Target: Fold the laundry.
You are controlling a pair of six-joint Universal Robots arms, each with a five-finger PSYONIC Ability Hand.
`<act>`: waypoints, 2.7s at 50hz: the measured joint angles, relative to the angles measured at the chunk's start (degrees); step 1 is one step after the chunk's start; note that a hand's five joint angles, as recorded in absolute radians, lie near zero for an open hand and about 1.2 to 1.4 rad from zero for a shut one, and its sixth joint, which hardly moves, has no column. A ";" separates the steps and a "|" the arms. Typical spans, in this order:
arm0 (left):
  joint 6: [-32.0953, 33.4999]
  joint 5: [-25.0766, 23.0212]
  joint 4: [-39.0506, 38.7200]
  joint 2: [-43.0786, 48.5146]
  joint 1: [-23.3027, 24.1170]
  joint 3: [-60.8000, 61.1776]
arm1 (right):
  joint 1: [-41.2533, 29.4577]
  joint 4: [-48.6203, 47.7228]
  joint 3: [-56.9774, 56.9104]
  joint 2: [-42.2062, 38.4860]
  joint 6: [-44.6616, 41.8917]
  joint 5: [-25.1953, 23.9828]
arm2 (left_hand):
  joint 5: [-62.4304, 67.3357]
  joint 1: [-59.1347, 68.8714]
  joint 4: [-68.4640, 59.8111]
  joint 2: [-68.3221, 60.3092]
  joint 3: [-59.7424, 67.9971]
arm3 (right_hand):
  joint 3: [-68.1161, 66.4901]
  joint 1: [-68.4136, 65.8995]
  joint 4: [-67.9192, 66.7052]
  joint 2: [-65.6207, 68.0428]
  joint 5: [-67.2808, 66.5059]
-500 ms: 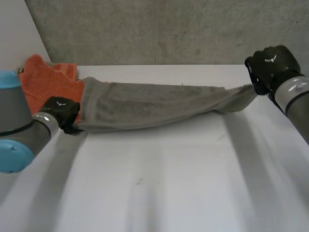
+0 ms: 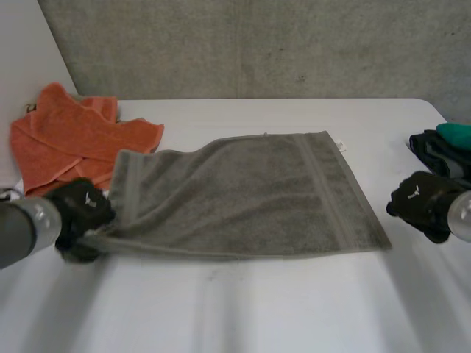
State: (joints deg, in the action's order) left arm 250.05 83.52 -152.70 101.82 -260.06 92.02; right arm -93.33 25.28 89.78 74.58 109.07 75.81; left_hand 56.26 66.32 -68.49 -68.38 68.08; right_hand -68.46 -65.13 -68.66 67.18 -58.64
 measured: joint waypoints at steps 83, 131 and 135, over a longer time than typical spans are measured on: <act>-11.59 1.63 -3.97 18.29 2.84 -22.90 | -3.66 -8.77 -4.14 -7.91 7.66 1.30 | 0.68 0.00 -0.23 -0.10 0.13 | 0.62 -0.27 0.25 0.42 0.18; -41.71 -1.49 -43.53 28.02 0.87 -30.06 | -11.45 -45.07 -26.79 -24.00 37.86 9.22 | 1.06 0.00 -0.31 -0.27 0.29 | 0.32 -0.27 0.00 0.43 -0.60; -39.37 -4.21 -43.50 26.81 0.72 -22.02 | -10.41 -38.11 -22.34 -24.94 33.78 8.66 | 1.06 0.00 -0.32 -0.27 0.29 | 0.32 -0.27 0.00 0.43 -0.60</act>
State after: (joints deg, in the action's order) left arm 210.68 79.31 -196.20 128.63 -259.33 70.00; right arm -103.74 -12.83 67.44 49.64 142.85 84.47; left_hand 57.32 66.32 -68.81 -68.65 68.37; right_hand -68.14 -65.41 -68.66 67.61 -59.24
